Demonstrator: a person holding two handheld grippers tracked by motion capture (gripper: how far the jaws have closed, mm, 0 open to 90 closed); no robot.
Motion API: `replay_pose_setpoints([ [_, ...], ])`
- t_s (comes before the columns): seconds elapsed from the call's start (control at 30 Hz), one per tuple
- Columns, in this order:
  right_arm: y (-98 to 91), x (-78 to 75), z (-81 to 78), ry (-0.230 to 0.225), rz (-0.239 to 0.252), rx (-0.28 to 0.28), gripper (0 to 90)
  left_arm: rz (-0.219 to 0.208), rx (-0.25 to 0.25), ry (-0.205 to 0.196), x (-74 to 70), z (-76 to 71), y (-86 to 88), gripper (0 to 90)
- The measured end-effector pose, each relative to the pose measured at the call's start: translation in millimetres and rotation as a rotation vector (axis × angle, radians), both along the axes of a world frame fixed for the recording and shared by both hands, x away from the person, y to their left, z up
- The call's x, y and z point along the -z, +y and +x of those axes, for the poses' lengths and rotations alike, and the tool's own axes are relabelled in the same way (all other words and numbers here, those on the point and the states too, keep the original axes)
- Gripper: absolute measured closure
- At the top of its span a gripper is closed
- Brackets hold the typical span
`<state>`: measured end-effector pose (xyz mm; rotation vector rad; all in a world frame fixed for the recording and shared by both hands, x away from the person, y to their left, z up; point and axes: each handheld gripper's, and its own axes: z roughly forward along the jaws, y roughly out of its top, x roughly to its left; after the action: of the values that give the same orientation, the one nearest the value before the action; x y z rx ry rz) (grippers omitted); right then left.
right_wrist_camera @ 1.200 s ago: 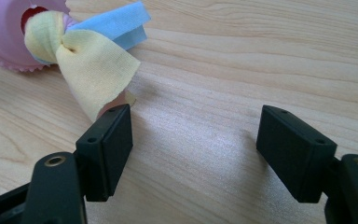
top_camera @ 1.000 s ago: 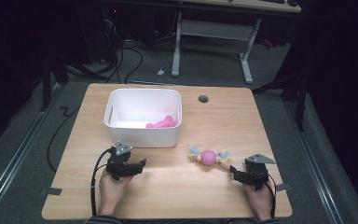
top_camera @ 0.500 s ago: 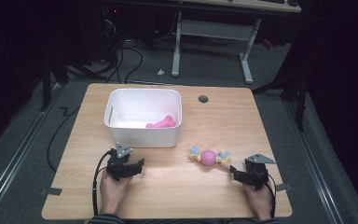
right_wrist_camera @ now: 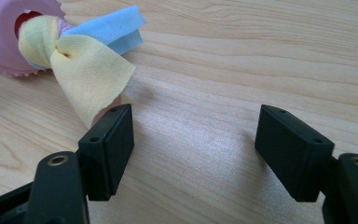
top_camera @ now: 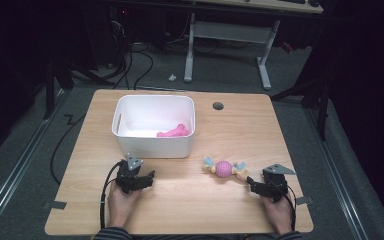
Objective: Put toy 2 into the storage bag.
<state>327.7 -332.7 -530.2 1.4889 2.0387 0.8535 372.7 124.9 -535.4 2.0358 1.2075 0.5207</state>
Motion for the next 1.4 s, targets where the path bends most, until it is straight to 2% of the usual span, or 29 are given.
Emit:
replay_pose_setpoints([
  [0.13, -0.5, -0.1, 1.0, 0.002, 0.001, -0.009, 27.8, 0.0, -0.005, 0.002, 0.0, 0.0, -0.2, 26.5],
  [0.17, 1.4, -2.6, 2.0, 0.026, -0.007, 0.003, 29.9, 0.0, -0.006, 0.002, 0.0, 0.0, -0.2, 26.5],
  [0.2, 1.4, -2.6, 2.0, 0.026, -0.007, 0.003, 29.9, -0.001, -0.008, 0.001, 0.1, 0.0, -0.3, 26.5],
  [0.27, 4.0, -7.8, 2.3, 0.062, -0.03, -0.014, 33.6, -0.001, -0.01, 0.002, 0.1, 0.0, -0.1, 26.0],
  [0.3, 5.2, -11.0, 0.2, 0.062, -0.054, -0.024, 34.6, -0.001, -0.01, 0.002, 0.1, -0.1, -0.1, 25.8],
  [0.4, 2.9, -15.0, -2.8, 0.052, -0.052, -0.038, 34.8, -0.001, -0.01, 0.003, 0.1, -0.2, -0.1, 25.3],
  [0.53, -4.4, -26.4, -10.2, 0.031, -0.023, -0.049, 34.8, -0.001, -0.01, 0.003, 0.2, -0.2, -0.1, 25.1],
  [0.57, -6.1, -32.5, -13.9, 0.015, -0.006, -0.065, 34.7, -0.001, -0.01, 0.003, 0.1, -0.2, -0.1, 25.1],
  [0.67, -6.1, -37.2, -14.2, 0.006, -0.002, -0.096, 34.7, -0.001, -0.01, 0.003, 0.2, -0.3, -0.1, 25.0],
  [0.8, -3.8, -45.1, -9.6, 0.019, 0.079, -0.158, 34.5, -0.001, -0.01, 0.004, 0.2, -0.3, -0.1, 25.0],
  [0.83, 2.8, -51.8, -9.3, -0.008, 0.068, -0.178, 34.8, -0.001, -0.01, 0.004, 0.2, -0.3, 0.0, 25.0],
  [0.87, 7.2, -54.7, -8.6, -0.016, 0.062, -0.191, 34.8, -0.001, -0.01, 0.004, 0.2, -0.3, 0.0, 25.0],
  [0.93, 12.1, -57.0, -7.5, -0.016, 0.055, -0.205, 34.6, -0.001, -0.01, 0.004, 0.2, -0.3, 0.0, 25.0],
  [1.0, 24.4, -60.2, -3.4, -0.011, 0.026, -0.242, 34.4, -0.001, -0.009, 0.004, 0.1, -0.2, 0.2, 25.0],
  [1.07, 33.7, -61.7, 0.5, 0.0, 0.005, -0.271, 34.2, -0.001, -0.008, 0.004, 0.1, -0.2, 0.2, 24.9],
  [1.1, 42.3, -63.4, 4.8, 0.019, 0.003, -0.289, 34.0, -0.001, -0.008, 0.004, 0.1, -0.2, 0.2, 24.7],
  [1.2, 48.8, -65.3, 9.4, 0.03, 0.014, -0.302, 32.7, -0.001, -0.006, 0.005, 0.2, -0.3, 0.0, 24.1],
  [1.27, 55.1, -67.0, 14.4, 0.038, 0.004, -0.312, 31.8, -0.002, -0.005, 0.005, 0.2, -0.2, 0.1, 23.9],
  [1.4, 68.8, -69.4, 24.8, 0.083, -0.032, -0.347, 29.9, -0.003, -0.004, 0.006, 0.2, -0.2, 0.4, 23.8],
])
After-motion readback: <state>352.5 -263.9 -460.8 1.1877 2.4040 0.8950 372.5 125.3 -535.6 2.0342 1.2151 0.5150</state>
